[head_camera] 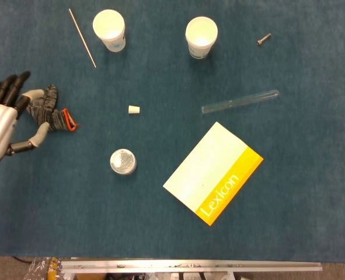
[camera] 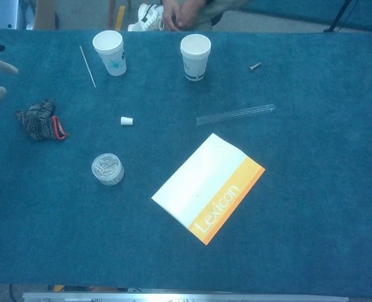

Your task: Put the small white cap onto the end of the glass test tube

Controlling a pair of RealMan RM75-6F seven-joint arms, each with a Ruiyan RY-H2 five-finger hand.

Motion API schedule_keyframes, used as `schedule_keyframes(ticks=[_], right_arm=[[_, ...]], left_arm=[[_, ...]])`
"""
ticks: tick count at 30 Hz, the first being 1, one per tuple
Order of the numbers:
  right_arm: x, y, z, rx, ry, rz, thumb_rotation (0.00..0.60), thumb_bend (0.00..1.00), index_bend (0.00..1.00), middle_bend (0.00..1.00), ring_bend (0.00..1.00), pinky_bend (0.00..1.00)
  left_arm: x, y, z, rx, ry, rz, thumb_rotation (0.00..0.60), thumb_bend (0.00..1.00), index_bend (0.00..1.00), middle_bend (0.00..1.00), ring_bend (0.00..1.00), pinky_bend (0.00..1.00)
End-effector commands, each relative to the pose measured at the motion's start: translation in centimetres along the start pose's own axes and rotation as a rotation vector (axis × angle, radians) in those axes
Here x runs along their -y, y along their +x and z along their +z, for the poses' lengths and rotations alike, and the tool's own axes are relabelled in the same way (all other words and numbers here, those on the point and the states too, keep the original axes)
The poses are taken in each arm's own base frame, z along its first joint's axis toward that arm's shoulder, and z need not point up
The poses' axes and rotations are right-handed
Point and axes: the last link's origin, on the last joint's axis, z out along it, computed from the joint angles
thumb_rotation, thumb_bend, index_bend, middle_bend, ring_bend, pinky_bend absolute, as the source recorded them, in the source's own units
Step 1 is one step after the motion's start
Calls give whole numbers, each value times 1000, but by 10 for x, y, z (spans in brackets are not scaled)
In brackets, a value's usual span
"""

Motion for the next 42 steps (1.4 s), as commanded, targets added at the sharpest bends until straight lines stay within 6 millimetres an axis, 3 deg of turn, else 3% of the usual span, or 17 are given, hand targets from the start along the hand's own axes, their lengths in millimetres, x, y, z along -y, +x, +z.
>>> schedule_keyframes(ticks=[1,8,21,42], right_arm=[[2,-1,2,5,8,0,600,268,411,334,244,398],[3,-4,8,19,17,-2,600,268,411,334,244,398],[-8,-7,17,28,-7,-11,600,268,411,334,244,398],[-19,-8,19,44,-44,-13,600,268,411,334,244,398]], left_arm=[[-7,-4,7,20,-33,6,5,342,210,0,0,0],[-23,-14,23,64,-91,15,0,342,210,0,0,0],[-56,-56,66,180,-176,2,0,339,210,0,0,0],[-63,-93,90,195,-211,29,0,339,231,0,0,0]])
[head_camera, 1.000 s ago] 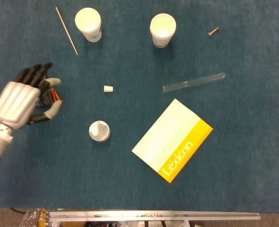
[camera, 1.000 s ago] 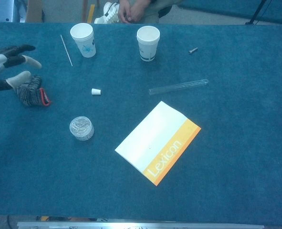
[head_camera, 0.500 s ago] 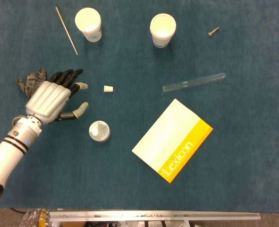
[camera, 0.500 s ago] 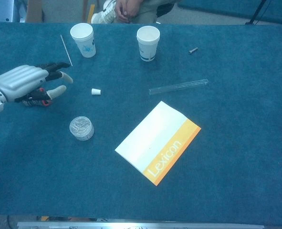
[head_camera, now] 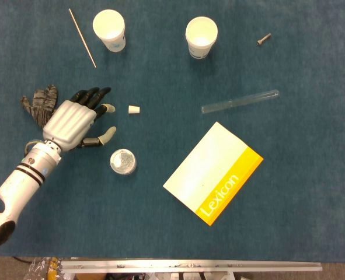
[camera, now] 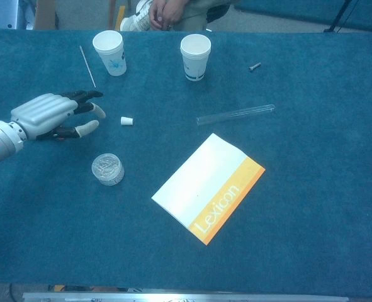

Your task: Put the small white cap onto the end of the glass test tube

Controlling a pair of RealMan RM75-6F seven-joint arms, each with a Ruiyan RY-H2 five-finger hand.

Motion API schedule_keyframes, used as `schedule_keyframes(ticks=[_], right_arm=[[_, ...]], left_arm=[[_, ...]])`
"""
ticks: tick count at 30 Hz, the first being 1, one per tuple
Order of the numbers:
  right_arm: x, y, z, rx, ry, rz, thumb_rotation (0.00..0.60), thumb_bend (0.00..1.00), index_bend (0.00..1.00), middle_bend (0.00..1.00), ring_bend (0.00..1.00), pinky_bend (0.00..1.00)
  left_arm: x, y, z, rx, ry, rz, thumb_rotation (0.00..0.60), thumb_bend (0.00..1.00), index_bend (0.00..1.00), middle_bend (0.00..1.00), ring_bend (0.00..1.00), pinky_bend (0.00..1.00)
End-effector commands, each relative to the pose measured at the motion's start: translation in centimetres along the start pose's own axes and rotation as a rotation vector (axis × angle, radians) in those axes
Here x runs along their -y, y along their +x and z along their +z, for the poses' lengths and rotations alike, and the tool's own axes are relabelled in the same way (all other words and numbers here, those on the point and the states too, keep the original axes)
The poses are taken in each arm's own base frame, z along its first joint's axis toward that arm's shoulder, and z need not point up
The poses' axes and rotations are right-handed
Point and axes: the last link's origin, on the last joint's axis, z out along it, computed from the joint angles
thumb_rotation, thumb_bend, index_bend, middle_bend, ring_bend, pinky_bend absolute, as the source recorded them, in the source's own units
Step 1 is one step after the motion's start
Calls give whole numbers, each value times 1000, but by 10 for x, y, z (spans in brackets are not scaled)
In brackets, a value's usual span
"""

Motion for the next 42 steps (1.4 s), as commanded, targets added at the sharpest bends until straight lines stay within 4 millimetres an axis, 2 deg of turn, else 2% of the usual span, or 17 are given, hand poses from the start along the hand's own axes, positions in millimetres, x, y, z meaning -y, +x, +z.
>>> schedule_keyframes(ticks=[1,19,42], right_arm=[[-1,0,-1,5,-7,2,600,268,411,334,244,398],[-8,7,-4,-8,-31,1,600,268,411,334,244,398],[-14,9,-7,-20,-41,8,600,268,411,334,244,398]], left_arm=[[-2,-4,4,-3,-8,-1,0,339,232,0,0,0],[-14,-16,28,24,-40,-28,0,339,236,0,0,0],[-25,-6,35,14,-70,-11,0,340,241,0,0,0]])
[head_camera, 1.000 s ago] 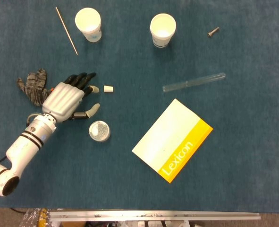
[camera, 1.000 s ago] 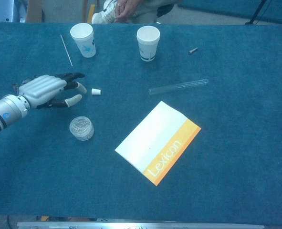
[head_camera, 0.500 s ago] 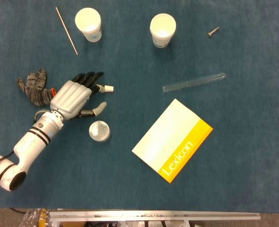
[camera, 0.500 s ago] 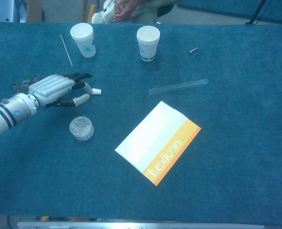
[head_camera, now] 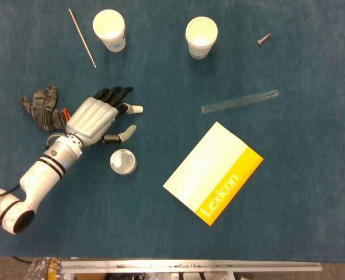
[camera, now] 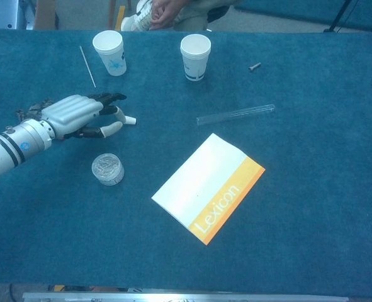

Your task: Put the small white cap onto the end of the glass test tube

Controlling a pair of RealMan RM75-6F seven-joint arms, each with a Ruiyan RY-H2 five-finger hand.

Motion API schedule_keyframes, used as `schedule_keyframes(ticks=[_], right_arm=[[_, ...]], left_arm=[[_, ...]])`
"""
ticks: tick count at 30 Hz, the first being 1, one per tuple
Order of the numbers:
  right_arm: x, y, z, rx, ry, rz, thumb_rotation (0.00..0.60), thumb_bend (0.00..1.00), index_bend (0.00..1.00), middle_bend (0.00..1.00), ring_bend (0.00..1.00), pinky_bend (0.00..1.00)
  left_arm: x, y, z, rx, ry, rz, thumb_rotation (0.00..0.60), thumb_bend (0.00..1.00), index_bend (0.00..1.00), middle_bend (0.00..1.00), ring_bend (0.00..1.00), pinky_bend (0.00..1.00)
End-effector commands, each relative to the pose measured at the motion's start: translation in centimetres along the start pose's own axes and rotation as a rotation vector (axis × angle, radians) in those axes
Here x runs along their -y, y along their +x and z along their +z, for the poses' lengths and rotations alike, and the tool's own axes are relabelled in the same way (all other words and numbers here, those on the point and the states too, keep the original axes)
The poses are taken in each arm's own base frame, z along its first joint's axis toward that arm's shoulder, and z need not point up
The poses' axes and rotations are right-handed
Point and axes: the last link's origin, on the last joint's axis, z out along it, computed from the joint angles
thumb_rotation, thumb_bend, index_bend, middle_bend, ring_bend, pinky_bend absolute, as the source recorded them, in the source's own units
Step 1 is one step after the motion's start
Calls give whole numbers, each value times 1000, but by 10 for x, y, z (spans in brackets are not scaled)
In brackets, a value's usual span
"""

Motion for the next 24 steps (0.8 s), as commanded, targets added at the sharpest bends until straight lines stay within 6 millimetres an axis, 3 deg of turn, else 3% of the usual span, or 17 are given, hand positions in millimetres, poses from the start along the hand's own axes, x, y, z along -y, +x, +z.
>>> schedule_keyframes(ticks=[1,24], right_arm=[[-1,0,-1,0,-2,1,600,268,411,334,244,397],[-4,3,-3,-6,-2,7,600,268,411,334,244,397]], left_arm=[[-2,1,1,1,-4,3,0,340,241,0,0,0],[-9,12,3,-16,-18,24,0,340,241,0,0,0]])
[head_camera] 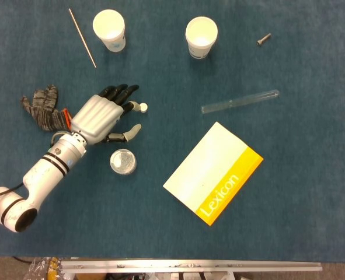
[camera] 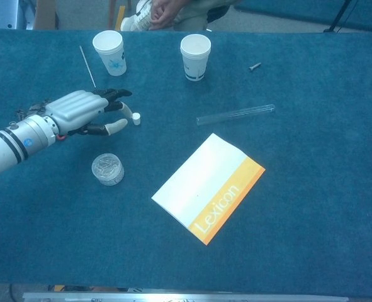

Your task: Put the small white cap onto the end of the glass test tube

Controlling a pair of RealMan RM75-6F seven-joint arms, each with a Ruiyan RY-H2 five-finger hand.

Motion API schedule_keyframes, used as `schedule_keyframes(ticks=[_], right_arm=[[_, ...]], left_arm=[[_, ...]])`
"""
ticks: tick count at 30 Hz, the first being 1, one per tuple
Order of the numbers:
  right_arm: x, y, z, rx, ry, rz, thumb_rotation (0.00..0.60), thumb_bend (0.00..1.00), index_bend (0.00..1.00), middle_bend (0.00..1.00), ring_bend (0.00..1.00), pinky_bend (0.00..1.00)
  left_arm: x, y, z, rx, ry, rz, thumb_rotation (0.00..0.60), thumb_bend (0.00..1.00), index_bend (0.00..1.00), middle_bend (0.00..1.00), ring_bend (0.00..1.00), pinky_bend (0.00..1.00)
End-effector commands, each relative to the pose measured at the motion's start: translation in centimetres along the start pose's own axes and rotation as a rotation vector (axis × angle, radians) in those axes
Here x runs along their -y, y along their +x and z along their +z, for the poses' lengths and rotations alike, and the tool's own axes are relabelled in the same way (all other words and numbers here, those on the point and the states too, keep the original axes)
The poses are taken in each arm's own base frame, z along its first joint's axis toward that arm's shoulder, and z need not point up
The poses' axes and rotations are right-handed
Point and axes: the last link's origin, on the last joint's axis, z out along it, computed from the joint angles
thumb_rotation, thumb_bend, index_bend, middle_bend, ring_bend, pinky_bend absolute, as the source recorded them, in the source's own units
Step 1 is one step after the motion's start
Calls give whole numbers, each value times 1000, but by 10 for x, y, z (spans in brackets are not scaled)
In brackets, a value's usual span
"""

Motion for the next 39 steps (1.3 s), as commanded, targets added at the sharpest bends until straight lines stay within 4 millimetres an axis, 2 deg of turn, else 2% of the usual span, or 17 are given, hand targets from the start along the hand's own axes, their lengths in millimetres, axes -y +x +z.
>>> schedule_keyframes(ticks=[1,14,15,18,19,22,26,34,39], right_arm=[[0,0,0,-1,2,0,600,268,411,334,244,398],[5,-2,2,4,17,-1,600,268,411,334,244,397],[5,-2,2,5,19,-1,600,268,411,334,244,398],[6,-2,2,5,22,1,600,268,411,334,244,398],[6,-2,2,5,22,1,600,268,411,334,244,397],[6,-2,1,5,21,1,600,268,411,334,244,398],[5,0,0,4,20,0,600,268,411,334,244,398],[3,-2,-1,8,18,7,600,268,411,334,244,398],[2,-2,-1,11,19,10,600,268,411,334,244,398]], left_arm=[[0,2,-1,-6,2,2,0,339,241,0,0,0],[2,26,-21,-91,26,-22,6,340,230,0,0,0],[1,26,-22,-93,31,-31,26,340,230,0,0,0],[-2,22,-21,-85,34,-37,206,339,231,2,0,0],[-2,22,-20,-85,35,-37,250,339,232,4,0,0],[-7,23,-15,-96,35,-46,343,339,257,16,0,0],[-13,27,-5,-113,34,-63,398,338,309,26,0,0],[-23,31,14,-109,37,-48,497,338,331,9,0,0],[-29,33,24,-95,41,-29,517,338,335,11,0,0]])
